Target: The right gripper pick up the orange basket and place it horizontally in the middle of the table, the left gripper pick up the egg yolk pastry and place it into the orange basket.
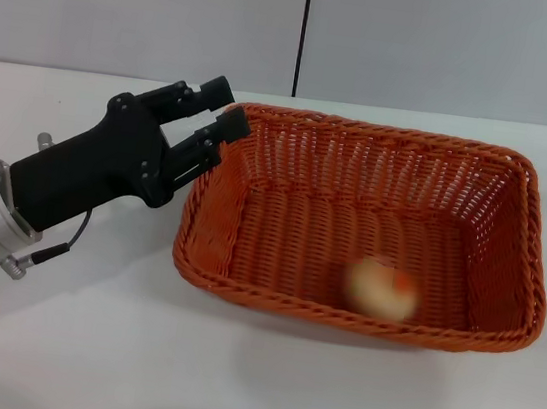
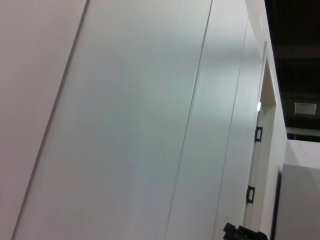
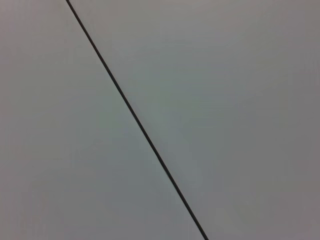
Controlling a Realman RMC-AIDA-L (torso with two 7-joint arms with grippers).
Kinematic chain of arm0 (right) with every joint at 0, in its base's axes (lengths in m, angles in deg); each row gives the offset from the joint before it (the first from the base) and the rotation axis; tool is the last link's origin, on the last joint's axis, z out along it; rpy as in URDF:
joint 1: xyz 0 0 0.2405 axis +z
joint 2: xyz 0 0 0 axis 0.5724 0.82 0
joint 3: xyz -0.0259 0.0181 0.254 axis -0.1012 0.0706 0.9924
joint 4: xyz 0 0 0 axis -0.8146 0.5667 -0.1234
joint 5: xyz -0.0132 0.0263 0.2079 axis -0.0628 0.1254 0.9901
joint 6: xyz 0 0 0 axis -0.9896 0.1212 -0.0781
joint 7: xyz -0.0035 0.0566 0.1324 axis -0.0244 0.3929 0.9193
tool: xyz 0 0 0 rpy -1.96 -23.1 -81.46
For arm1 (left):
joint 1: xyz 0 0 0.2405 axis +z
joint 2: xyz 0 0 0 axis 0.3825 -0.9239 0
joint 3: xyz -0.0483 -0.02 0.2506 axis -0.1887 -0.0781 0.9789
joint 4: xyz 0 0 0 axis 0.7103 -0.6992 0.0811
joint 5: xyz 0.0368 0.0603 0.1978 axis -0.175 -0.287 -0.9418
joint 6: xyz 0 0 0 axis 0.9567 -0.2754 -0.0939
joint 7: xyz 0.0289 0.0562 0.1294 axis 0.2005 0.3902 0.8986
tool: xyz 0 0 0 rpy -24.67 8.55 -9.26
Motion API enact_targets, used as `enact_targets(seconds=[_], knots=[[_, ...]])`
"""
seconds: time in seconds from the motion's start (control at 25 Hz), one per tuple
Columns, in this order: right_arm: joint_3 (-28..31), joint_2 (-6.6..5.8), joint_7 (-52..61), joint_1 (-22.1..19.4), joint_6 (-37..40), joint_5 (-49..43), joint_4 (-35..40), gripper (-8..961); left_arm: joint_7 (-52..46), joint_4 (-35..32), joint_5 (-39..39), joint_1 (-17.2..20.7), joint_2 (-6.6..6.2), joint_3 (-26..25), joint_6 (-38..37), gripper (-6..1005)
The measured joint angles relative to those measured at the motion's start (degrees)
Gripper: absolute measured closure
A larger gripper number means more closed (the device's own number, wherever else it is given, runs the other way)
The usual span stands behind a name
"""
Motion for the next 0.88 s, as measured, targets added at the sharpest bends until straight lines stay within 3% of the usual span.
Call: enact_targets(seconds=[0.32, 0.4, 0.44, 0.88], knots=[[-0.07, 0.07, -0.10, 0.01, -0.02, 0.00, -0.48, 563, -0.01, 0.08, 2.43, 0.91, -0.09, -0.08, -0.36, 356], [-0.07, 0.07, -0.08, -0.21, 0.09, 0.00, -0.48, 563, -0.02, -0.12, 4.63, 1.87, -0.16, -0.13, -0.44, 254], [-0.07, 0.07, -0.07, -0.29, 0.19, 0.00, -0.48, 563, 0.93, -0.46, 11.41, 5.14, -0.32, -1.98, -0.71, 203], [0.53, 0.07, 0.01, -1.36, 0.51, 0.48, -0.14, 563, 3.82, 0.19, 18.13, 15.35, -0.36, -20.04, -2.17, 186]])
